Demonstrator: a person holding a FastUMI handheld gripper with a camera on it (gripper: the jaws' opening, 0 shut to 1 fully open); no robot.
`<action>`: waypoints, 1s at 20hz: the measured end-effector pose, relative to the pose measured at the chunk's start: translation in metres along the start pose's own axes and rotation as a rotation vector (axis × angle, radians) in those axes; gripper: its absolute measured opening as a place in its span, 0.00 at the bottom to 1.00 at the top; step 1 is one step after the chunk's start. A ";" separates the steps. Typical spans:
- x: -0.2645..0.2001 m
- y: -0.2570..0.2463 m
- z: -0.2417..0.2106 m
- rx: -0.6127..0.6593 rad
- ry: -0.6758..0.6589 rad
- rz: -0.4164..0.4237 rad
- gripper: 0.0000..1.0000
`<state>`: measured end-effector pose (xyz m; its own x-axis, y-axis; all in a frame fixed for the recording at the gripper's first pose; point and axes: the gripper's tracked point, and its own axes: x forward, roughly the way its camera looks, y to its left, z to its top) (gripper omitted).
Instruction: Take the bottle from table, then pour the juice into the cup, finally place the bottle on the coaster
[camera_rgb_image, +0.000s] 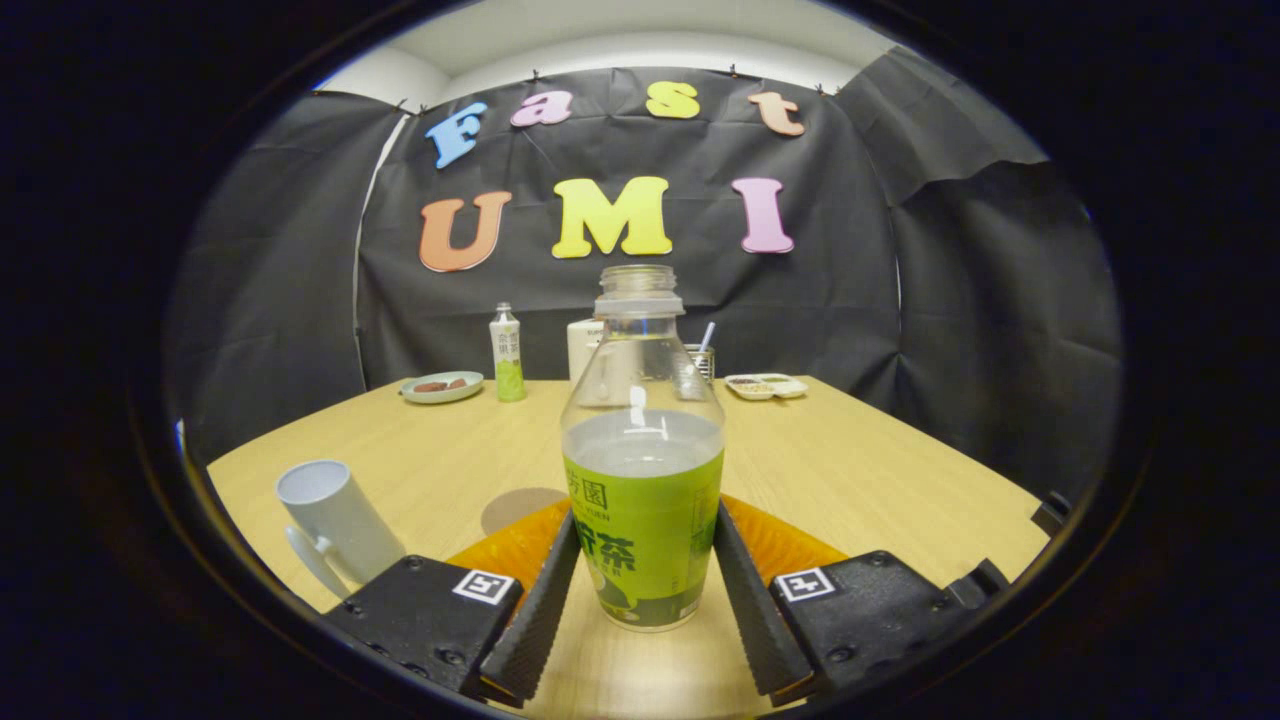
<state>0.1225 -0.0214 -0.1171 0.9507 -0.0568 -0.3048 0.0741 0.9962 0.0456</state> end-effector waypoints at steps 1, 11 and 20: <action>-0.002 0.003 0.001 -0.018 0.002 0.004 0.79; -0.011 0.017 0.047 -0.397 -0.070 -0.045 0.76; -0.007 0.047 0.067 -0.788 -0.131 -0.091 0.76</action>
<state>0.1390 0.0210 -0.0494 0.9824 -0.0987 -0.1583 -0.0345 0.7377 -0.6743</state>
